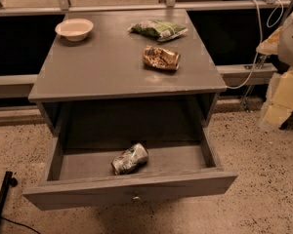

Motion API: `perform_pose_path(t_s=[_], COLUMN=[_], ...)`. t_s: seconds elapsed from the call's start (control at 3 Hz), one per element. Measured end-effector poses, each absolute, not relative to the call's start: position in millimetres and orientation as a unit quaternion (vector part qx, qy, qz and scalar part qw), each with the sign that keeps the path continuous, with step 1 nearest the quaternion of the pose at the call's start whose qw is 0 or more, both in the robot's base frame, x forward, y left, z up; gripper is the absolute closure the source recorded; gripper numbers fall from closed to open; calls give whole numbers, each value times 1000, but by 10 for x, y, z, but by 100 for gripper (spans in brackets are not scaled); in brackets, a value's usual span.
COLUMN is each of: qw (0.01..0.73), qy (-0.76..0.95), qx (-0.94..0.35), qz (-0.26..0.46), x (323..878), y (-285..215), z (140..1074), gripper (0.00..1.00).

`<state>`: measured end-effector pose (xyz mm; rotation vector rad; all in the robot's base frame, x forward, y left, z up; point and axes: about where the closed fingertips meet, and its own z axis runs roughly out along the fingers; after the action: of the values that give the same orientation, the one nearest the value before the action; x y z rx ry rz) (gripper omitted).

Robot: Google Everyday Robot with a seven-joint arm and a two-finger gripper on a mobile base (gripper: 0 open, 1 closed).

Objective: Pick 7up can from top drawer and place on counter

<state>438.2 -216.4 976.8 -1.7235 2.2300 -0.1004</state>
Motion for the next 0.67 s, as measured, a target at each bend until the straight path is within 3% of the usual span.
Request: perform_pose_path(t_s=[0.33, 0.67], qw=[166, 179], qy=[776, 740], qx=[-607, -649], qz=[-35, 0], x=[4421, 4608], y=[-2106, -1648], z=[9753, 9401], gripper=[0, 0])
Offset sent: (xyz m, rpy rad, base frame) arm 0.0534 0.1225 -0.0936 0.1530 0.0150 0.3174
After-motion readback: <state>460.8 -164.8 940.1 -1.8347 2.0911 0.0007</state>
